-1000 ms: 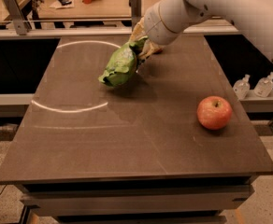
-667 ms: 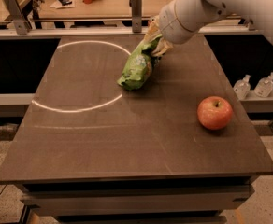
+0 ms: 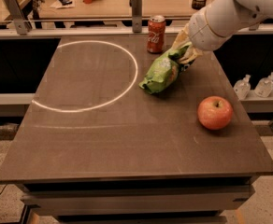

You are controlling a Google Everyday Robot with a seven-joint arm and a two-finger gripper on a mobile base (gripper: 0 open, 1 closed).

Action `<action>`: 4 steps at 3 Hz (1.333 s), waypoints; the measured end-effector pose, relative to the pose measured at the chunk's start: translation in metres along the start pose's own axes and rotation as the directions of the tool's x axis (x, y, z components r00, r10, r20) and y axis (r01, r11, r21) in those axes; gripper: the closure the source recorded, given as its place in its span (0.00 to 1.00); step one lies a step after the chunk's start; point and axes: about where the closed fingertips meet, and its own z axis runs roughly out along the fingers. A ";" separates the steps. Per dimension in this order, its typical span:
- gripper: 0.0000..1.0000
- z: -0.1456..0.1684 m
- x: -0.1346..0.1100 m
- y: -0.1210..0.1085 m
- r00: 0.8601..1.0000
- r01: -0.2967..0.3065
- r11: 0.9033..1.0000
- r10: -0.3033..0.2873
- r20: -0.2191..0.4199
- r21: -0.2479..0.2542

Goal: Move green rice chip bag near apple

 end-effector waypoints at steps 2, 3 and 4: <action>1.00 -0.038 0.043 0.040 0.995 -0.052 0.997 0.047 -0.089 -0.063; 1.00 -0.053 0.056 0.052 0.993 -0.064 0.993 0.054 -0.103 -0.095; 0.82 -0.053 0.055 0.052 0.993 -0.063 0.993 0.053 -0.102 -0.097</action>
Offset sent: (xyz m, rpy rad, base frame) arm -0.0352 -0.1085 0.0089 -0.1116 0.0546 -0.1481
